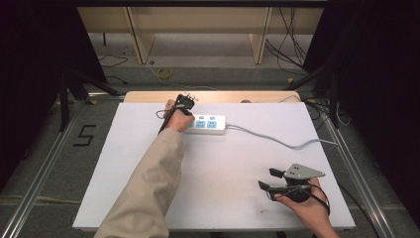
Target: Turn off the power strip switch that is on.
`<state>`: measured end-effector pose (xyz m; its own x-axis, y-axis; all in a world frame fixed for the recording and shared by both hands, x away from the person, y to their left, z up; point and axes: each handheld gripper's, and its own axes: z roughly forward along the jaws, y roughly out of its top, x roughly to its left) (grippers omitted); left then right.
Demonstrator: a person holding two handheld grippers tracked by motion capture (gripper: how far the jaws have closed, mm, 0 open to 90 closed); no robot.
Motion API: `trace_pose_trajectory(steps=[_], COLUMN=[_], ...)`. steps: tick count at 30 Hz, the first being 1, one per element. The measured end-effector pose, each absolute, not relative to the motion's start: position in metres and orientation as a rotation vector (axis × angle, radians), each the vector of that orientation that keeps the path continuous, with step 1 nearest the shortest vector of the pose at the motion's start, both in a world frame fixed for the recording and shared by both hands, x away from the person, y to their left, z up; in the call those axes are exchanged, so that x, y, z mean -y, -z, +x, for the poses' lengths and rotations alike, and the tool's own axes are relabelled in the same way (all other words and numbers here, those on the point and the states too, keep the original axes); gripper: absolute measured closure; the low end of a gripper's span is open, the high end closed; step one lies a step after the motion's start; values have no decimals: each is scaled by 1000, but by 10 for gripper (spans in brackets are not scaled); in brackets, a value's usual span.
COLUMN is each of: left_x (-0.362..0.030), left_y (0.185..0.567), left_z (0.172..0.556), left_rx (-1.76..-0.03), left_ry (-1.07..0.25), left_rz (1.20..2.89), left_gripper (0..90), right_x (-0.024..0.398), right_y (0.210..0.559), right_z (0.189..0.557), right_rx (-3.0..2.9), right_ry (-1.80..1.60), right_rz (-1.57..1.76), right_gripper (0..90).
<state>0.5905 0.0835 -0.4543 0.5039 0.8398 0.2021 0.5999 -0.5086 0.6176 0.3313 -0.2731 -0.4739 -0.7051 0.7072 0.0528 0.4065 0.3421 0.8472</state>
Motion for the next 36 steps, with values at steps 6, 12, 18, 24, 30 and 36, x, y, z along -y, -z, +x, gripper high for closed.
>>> trace_pose_trajectory(steps=[6,12,18,24,30,36], left_x=[-81,-82,-82,-81,-81,-79], left_y=[455,454,454,456,455,456], left_z=[591,592,592,592,592,591], left_rx=[-1166,-1183,-1169,-1165,-1158,-1139], left_ry=[-658,-646,-653,-655,-662,-684], left_rz=[2247,2243,2257,2265,2273,2284], left_gripper=[900,900,900,900,900,900], right_x=[275,274,274,272,273,273], right_y=[475,474,475,474,474,474], right_z=[332,332,332,332,332,332], right_rx=[-2288,-2290,-2296,-2298,-2300,-2297], right_ry=[-1300,-1300,-1298,-1301,-1300,-1299], right_rz=[993,995,991,989,985,988], right_gripper=[359,359,360,362,363,364])
